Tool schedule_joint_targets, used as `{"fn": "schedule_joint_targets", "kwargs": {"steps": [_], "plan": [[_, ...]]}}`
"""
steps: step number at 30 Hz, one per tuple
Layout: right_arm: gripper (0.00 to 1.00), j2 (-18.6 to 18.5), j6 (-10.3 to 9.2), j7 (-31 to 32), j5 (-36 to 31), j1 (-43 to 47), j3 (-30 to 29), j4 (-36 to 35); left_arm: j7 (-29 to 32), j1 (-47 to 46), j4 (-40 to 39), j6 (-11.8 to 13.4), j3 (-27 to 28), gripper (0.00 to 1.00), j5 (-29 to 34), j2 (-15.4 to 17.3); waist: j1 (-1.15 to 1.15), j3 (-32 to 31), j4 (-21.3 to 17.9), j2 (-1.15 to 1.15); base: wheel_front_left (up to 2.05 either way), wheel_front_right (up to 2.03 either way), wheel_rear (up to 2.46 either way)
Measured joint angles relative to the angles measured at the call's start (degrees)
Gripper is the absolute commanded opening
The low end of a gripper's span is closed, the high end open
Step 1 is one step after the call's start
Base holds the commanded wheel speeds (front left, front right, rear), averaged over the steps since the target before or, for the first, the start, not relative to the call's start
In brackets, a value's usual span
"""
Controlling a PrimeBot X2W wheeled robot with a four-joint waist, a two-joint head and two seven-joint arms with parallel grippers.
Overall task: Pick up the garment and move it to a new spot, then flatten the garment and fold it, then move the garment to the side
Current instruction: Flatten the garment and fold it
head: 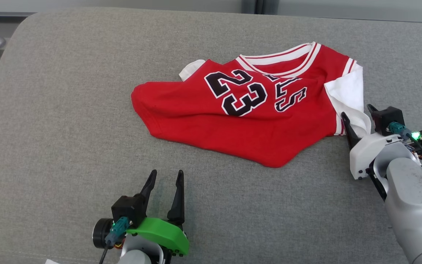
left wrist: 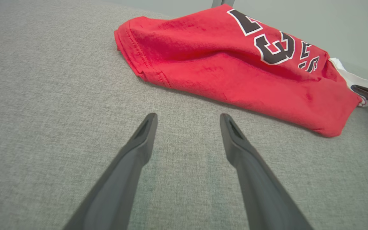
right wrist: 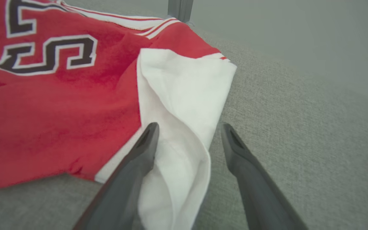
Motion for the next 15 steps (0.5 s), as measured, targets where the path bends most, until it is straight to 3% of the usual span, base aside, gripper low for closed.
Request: {"fn": "schedule_joint_targets", "kwargs": {"steps": [1,8,15], "plan": [[0.0,0.04,0.0,0.0,-0.34,-0.07,-0.57,0.13,0.0,0.0,-0.05,-0.01,0.0,1.0,0.04,0.0,0.0,-0.02,-0.08,0.0,0.0,0.0,0.0],[0.0,1.55,0.0,0.0,1.75,-0.97,-1.11,-4.16,0.0,0.03,0.2,-0.01,0.22,1.0,0.05,0.0,0.0,-0.79,-0.31,0.0,0.0,0.0,0.0],[0.0,7.08,0.0,0.01,16.9,-5.61,6.83,-11.54,0.0,1.62,1.19,-0.04,0.79,1.0,0.2,0.0,0.0,-3.09,-0.52,0.0,0.0,0.0,0.0]]}}
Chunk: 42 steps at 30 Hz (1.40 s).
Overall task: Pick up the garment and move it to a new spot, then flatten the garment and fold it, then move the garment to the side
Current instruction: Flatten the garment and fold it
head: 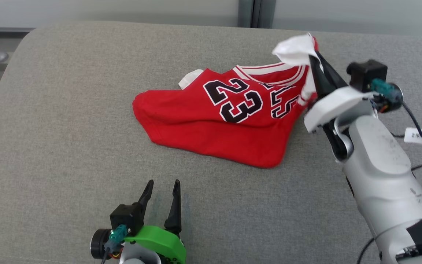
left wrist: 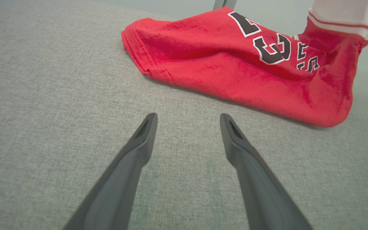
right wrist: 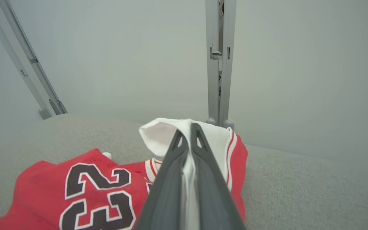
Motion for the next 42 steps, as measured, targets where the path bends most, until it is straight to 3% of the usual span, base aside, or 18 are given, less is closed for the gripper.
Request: {"fn": "schedule_joint_targets", "kwargs": {"steps": [7,10,13,16,19,21,26,27,28,29,32,35,39,42], "plan": [[0.0,0.68,-0.02,0.1,27.81,-12.46,17.96,-6.9,0.0,1.53,0.89,-0.49,-0.49,1.0,0.11,0.0,0.0,-3.0,0.12,0.0,0.0,0.0,0.0],[0.0,0.54,-0.01,0.09,35.6,-18.22,20.46,-6.1,0.0,2.1,0.98,-0.49,-1.12,1.0,-0.15,0.0,0.0,-4.25,0.61,0.0,0.0,0.0,0.0],[0.0,0.59,-0.01,0.08,36.68,-22.53,18.69,-3.38,0.0,2.65,0.87,-0.33,-1.46,1.0,-0.41,-0.01,0.0,-5.26,1.4,0.0,0.0,0.0,0.0],[0.0,0.6,-0.01,0.07,32.9,-23.69,14.3,1.71,0.0,2.91,0.7,-0.14,-1.1,1.0,-0.48,-0.01,0.0,-5.98,1.98,0.0,0.0,0.0,0.0],[0.0,0.68,0.0,0.08,25.41,-22.54,5.81,8.18,0.0,3.74,0.65,0.19,-0.27,1.0,-0.46,0.0,0.0,-6.3,1.8,0.0,0.0,0.0,0.0],[0.0,-0.63,0.0,0.08,14.84,-18.51,-5.78,12.66,0.0,3.82,0.65,0.24,0.05,1.0,-0.31,0.02,0.0,-6.2,0.95,0.0,0.0,0.0,0.0],[0.0,-5.56,-0.01,0.07,0.13,-7.42,-24.17,14.46,0.0,3.6,0.37,0.04,0.1,1.0,0.05,0.0,0.0,-5.32,-0.94,0.0,0.0,0.0,0.0],[0.4,-5.89,-0.01,0.08,-3.0,-5.13,-27.3,14.23,0.0,3.5,0.38,0.01,0.04,1.0,0.16,0.0,0.0,-5.12,-1.37,0.0,0.0,0.0,0.0],[0.87,-5.97,-0.01,0.09,-5.32,-3.28,-30.1,13.84,0.0,3.32,0.4,0.0,0.07,1.0,0.33,0.0,0.0,-4.95,-1.74,0.0,0.0,0.0,0.0],[1.0,-5.76,-0.01,0.08,-7.56,-1.36,-33.48,13.3,0.0,2.99,0.36,-0.02,0.03,1.0,0.56,0.0,0.0,-4.73,-2.19,0.0,0.0,0.0,0.0],[1.0,-3.74,-0.02,0.08,-12.93,2.52,-40.35,10.15,0.0,2.1,0.2,-0.32,0.04,1.0,0.97,0.0,0.0,-4.11,-3.51,0.0,0.0,0.0,0.0],[1.0,-0.96,-0.01,0.07,-16.57,4.56,-42.42,5.91,0.0,1.49,0.12,-0.46,-0.2,1.0,1.05,0.0,0.0,-3.54,-5.06,0.0,0.0,0.0,0.0],[1.0,0.12,-0.01,0.07,-17.74,6.9,-38.82,0.27,0.0,0.42,0.13,-0.92,-1.3,1.0,1.04,-0.01,0.0,-2.98,-6.98,0.0,0.0,0.0,0.0],[1.0,0.3,-0.01,0.07,-14.63,8.16,-33.6,-2.98,0.0,-1.07,0.25,-1.68,-2.98,1.0,1.03,-0.01,0.0,-2.27,-8.15,0.0,0.0,0.0,0.0]]}}
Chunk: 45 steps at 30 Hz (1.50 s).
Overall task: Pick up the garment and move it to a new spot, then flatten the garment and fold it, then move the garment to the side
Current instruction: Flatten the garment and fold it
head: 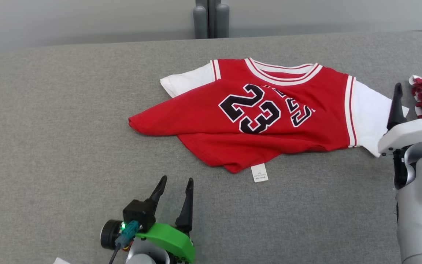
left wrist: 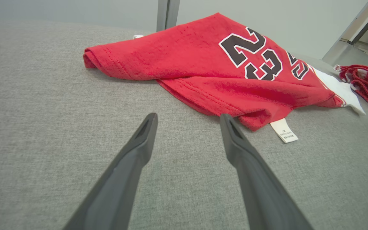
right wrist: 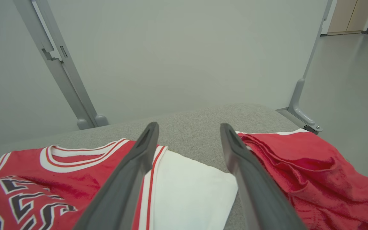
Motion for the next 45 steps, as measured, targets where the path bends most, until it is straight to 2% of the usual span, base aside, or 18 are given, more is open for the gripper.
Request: {"fn": "schedule_joint_targets", "kwargs": {"steps": [5,10,23,24,25,26,27,31,36,45], "plan": [[1.0,0.2,0.0,0.0,5.25,2.27,8.48,-5.03,0.0,-4.01,1.62,-1.6,-3.1,1.0,-0.63,-0.01,0.0,2.14,-1.54,0.0,0.0,0.0,0.0],[1.0,0.21,0.0,0.0,8.16,2.76,13.01,-8.49,0.0,-8.12,4.05,-2.29,-5.79,1.0,-1.15,-0.02,0.0,4.57,-3.26,0.0,0.0,0.0,0.0],[1.0,0.22,0.0,0.0,10.44,3.45,19.09,-11.06,-0.08,-13.69,10.77,0.71,-3.85,1.0,-4.58,-0.07,0.0,9.87,-8.25,0.0,0.0,0.0,0.0],[1.0,0.2,0.0,0.0,10.46,3.53,19.33,-11.15,-0.12,-14.27,11.52,0.9,-3.74,0.84,-4.58,-0.08,0.0,10.13,-8.57,0.0,0.0,0.0,0.0],[1.0,0.2,0.0,0.0,10.49,3.6,19.48,-11.15,-0.15,-14.71,11.91,1.26,-3.56,0.38,-4.59,-0.08,0.0,10.34,-8.84,0.0,0.0,0.0,0.0],[1.0,0.21,0.0,0.0,10.5,3.66,19.59,-11.15,-0.15,-15.01,12.17,1.38,-3.36,0.05,-4.61,-0.08,0.0,10.5,-9.07,0.0,0.0,0.0,0.0],[1.0,0.21,0.0,0.0,10.51,3.7,19.63,-11.17,-0.15,-15.24,12.35,1.42,-3.33,0.0,-4.61,-0.08,0.0,10.58,-9.23,0.0,0.0,0.0,0.0],[1.0,0.2,0.0,0.0,10.5,4.44,19.63,-11.15,-0.08,-15.3,11.93,1.19,-2.66,0.0,-5.08,-0.03,0.0,10.2,-9.19,0.0,0.0,0.0,0.0],[1.0,0.21,0.0,0.01,10.39,6.22,19.14,-10.85,0.0,-13.35,7.53,0.7,-1.15,0.0,-4.32,-0.05,0.0,8.67,-7.9,0.0,0.0,0.0,0.0],[1.0,0.23,0.0,0.0,11.12,10.79,18.27,-9.39,0.0,-5.67,-2.24,0.11,0.99,0.0,-1.24,-0.02,0.0,4.19,-2.74,0.0,0.0,0.0,0.0]]}}
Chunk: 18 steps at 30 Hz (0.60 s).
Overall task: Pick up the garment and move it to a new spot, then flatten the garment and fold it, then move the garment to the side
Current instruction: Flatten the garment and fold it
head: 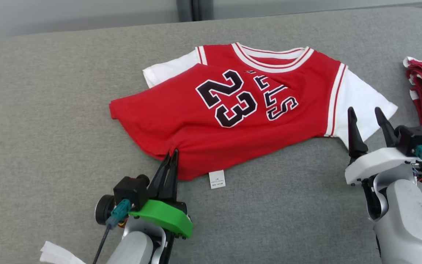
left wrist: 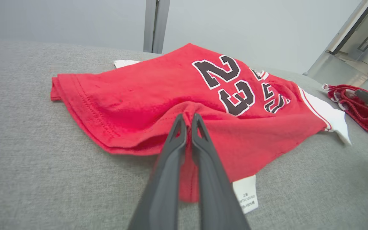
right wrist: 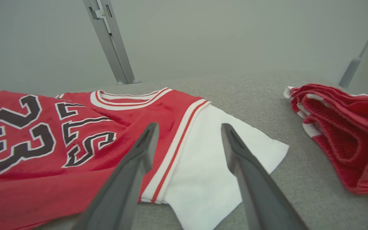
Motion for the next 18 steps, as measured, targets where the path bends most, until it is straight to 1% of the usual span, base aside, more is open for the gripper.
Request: {"fn": "schedule_joint_targets", "kwargs": {"steps": [4,9,13,18], "plan": [[1.0,0.0,0.0,0.0,1.1,1.87,-0.45,0.45,-0.01,3.3,-2.5,-0.19,0.83,0.0,1.51,-0.01,0.0,-2.29,2.72,0.0,0.0,0.0,0.0],[1.0,0.0,0.0,0.0,1.85,3.27,-0.24,0.59,0.0,6.11,-2.92,-0.26,2.82,0.0,4.03,-0.01,0.0,-4.82,5.76,0.0,0.0,0.0,0.0],[1.0,0.04,0.0,0.01,2.25,3.27,0.92,0.34,-0.01,6.12,-0.87,-0.48,5.88,0.0,4.99,0.0,0.0,-5.87,7.29,0.0,0.0,0.0,0.0],[1.0,0.03,0.0,0.0,2.09,2.55,2.13,0.35,0.0,2.06,4.92,-0.98,10.71,0.0,7.84,0.0,0.0,-5.11,6.72,0.0,0.0,0.0,0.0]]}}
